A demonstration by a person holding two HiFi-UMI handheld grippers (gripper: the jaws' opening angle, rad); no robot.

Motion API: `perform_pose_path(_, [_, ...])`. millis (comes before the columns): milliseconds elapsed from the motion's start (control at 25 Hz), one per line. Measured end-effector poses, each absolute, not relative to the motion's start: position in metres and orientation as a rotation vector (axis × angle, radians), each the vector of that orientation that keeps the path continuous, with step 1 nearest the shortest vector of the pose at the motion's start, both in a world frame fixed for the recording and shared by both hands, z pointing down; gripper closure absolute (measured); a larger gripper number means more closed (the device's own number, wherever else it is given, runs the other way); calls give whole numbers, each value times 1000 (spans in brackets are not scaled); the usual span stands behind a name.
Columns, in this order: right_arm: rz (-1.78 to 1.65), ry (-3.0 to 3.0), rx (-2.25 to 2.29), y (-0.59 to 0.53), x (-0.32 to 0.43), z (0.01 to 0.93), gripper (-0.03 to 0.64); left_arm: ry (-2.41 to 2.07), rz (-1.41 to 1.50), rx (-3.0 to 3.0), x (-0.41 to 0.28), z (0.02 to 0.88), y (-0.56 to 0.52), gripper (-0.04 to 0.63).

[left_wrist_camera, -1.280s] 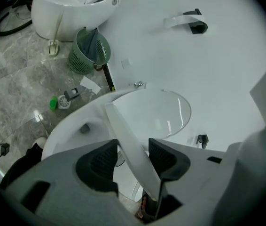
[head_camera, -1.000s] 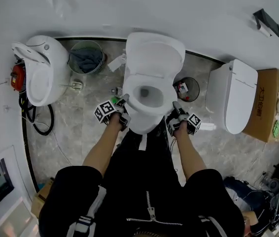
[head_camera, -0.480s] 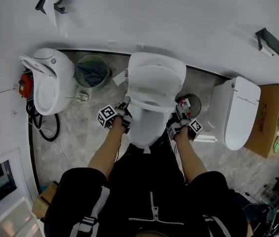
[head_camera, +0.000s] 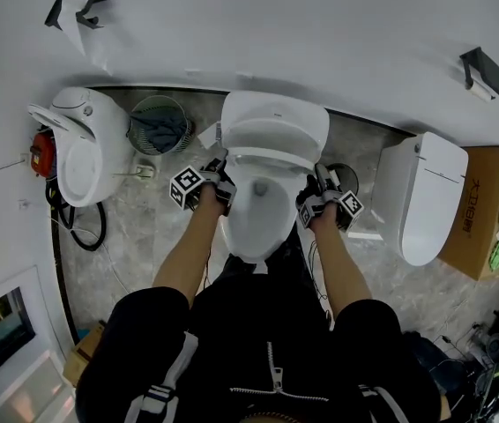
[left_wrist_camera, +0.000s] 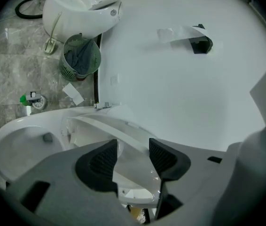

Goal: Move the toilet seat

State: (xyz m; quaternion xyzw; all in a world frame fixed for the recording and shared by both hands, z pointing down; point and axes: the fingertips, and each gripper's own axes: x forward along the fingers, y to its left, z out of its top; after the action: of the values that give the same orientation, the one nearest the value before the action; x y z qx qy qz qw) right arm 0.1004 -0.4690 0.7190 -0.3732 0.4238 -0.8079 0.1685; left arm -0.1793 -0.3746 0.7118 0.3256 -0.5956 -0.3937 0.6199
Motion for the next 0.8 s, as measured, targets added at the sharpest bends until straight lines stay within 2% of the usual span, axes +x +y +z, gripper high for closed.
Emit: perform_pose_path(800, [-2288,1234,-1091,-516,86,733,379,-1412,-885,718,-198,722,-422,379])
